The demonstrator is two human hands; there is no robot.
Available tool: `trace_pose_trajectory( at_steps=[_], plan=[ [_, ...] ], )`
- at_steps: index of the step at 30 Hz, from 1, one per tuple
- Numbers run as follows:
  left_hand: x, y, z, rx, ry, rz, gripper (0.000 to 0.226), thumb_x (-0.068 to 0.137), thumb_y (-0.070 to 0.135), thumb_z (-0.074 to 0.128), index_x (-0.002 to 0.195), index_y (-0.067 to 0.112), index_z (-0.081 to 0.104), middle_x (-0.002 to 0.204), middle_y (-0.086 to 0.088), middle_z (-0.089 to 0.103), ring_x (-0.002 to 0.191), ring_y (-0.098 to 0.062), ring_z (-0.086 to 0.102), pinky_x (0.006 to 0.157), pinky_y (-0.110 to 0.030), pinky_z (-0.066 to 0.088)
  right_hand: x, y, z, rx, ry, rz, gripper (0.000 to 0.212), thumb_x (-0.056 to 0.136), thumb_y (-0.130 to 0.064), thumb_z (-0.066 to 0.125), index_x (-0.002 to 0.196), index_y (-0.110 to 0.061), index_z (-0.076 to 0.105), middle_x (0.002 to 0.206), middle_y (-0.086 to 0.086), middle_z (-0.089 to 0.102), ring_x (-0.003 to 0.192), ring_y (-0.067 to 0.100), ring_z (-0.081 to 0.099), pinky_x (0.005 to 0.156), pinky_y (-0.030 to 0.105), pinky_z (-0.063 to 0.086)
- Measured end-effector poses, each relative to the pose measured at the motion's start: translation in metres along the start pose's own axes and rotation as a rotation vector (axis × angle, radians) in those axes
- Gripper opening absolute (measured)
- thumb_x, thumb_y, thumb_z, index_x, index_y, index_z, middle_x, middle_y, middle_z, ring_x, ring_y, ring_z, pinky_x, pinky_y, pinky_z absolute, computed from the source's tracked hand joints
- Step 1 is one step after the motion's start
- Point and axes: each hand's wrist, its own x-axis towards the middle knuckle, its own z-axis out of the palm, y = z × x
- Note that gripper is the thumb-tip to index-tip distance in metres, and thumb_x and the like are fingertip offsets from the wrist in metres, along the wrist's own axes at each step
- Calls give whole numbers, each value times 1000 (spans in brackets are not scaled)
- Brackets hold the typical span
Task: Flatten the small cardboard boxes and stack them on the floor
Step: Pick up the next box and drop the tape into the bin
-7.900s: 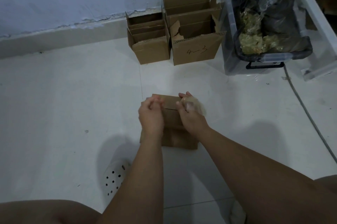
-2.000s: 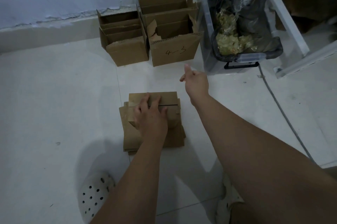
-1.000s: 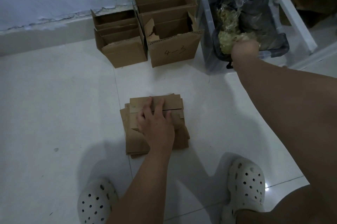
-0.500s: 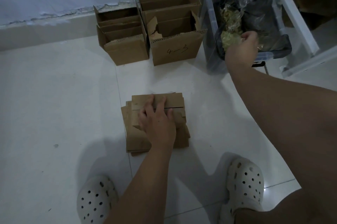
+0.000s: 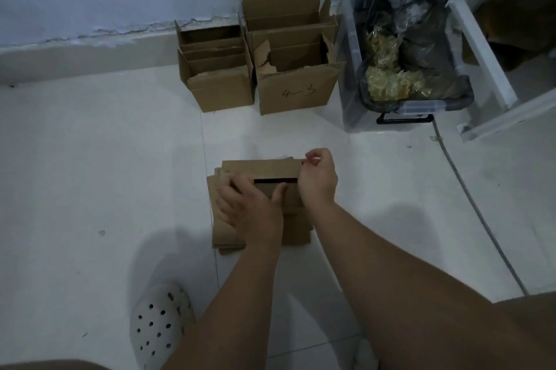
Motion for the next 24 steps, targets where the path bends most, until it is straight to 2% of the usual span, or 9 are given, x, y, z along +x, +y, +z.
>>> trace_pose_trajectory(
  at_steps=[4, 7, 10, 13, 15, 16, 18, 20, 24],
  plan=[
    [-1, -6, -4, -83, -20, 10, 62, 76, 47, 71, 119, 11, 45, 150, -15, 19, 136, -33, 26, 110, -50, 22, -16, 12, -8, 87, 85, 150, 22, 90, -3, 40, 97, -22, 50, 91, 3, 59, 77, 20, 57, 58, 28, 42],
    [-3, -6, -6, -73, -55, 48, 64, 84, 47, 63, 135, 16, 42, 155, -11, 8, 140, -32, 19, 112, -48, 20, -21, 13, -13, 51, -5, 184, 27, 90, -5, 41, 102, -17, 62, 97, 3, 62, 87, 21, 58, 72, 32, 49],
    [0, -5, -12, -97, -48, -3, 45, 92, 43, 52, 132, 21, 50, 155, -9, 11, 139, -32, 20, 112, -51, 23, -25, 12, -17, 17, -75, 171, 25, 94, -17, 45, 108, -15, 65, 104, 4, 64, 96, 23, 58, 76, 31, 45],
    [8, -6, -21, -117, -69, -92, 30, 96, 39, 46, 116, 22, 59, 140, -7, 34, 125, -30, 35, 103, -48, 36, -24, 10, -23, -66, -145, 140, 25, 94, -32, 49, 110, -17, 61, 107, 5, 64, 93, 23, 57, 73, 32, 45],
    [15, -6, -28, -214, -85, -127, 20, 96, 31, 48, 103, 19, 62, 119, -2, 41, 109, -26, 47, 92, -35, 43, -22, 6, -27, -104, -203, 128, 24, 90, -40, 54, 105, -21, 58, 105, 3, 63, 93, 23, 57, 80, 38, 52],
    [18, -6, -31, -285, -111, -147, 15, 96, 23, 49, 103, 19, 62, 110, 2, 39, 100, -25, 51, 84, -26, 45, -21, 4, -28, -126, -235, 117, 27, 88, -42, 57, 107, -22, 57, 106, 3, 62, 95, 24, 58, 85, 41, 53],
    [22, -5, -37, -338, -196, -164, 30, 92, 6, 47, 114, 22, 59, 106, 7, 37, 91, -21, 52, 71, -14, 40, -22, 0, -30, -205, -286, 71, 41, 86, -42, 61, 119, -18, 56, 112, 4, 62, 99, 24, 58, 87, 41, 53],
    [27, -5, -40, -183, -275, -102, 46, 89, 2, 46, 129, 22, 54, 121, 1, 40, 96, -18, 45, 75, -20, 36, -24, -1, -31, -273, -299, 16, 49, 84, -41, 64, 124, -15, 54, 116, 5, 62, 100, 23, 58, 85, 36, 52],
    [29, -1, -48, 240, -417, -18, 51, 84, 12, 53, 132, 25, 41, 133, -8, 37, 119, -31, 38, 93, -39, 38, -28, 2, -29, -420, -320, -36, 54, 80, -45, 69, 122, -15, 56, 115, 5, 64, 104, 24, 60, 74, 28, 44]
  ],
)
